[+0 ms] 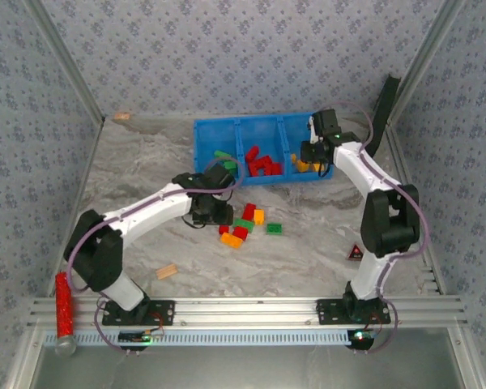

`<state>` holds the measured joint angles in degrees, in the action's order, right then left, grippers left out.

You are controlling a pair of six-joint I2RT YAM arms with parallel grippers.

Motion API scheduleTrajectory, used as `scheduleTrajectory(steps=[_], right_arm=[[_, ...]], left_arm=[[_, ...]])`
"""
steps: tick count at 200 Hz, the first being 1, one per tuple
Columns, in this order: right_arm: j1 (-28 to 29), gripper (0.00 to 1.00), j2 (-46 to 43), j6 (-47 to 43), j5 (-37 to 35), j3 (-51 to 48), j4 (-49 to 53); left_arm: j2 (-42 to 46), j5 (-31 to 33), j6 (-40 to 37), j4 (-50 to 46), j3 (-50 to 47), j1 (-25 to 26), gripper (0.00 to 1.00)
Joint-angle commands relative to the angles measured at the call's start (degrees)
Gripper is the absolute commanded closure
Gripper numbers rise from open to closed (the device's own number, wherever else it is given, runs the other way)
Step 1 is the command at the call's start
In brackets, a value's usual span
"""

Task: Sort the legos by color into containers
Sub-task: Place the lego in the container, then pick up the lego from the center of the table.

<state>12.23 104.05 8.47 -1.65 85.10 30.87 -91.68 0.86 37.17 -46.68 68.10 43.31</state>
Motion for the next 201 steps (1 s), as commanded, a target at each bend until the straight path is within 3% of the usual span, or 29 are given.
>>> scheduleTrajectory(steps=[1,62,145,176,201], right_arm=[[-0.5,0.69,3.7,-1.7,1.3,3.7,-0.2],[-0.8,0.64,10.2,-2.1,2.5,7.9,1.0],[-1.0,0.36,9.2,-3.0,3.6,8.7,2.4],[-0.7,0.34,5.6,-3.3,3.2,8.2,3.1],[-0.5,0.32,1.4,-2.9,2.6,6.7,4.7]], left_arm=[[-2.1,-0.7,-0.5,0.9,1.4,0.5,0.38],[-7.2,-1.6,-1.0,1.8,1.3,0.6,0.38],[-12.3,-2.4,-2.0,2.6,3.4,0.5,0.41],[-13.3,-3.0,-2.2,2.6,3.0,0.5,0.48],[-14.0,-3.7,-2.1,2.6,2.5,0.5,0.59]])
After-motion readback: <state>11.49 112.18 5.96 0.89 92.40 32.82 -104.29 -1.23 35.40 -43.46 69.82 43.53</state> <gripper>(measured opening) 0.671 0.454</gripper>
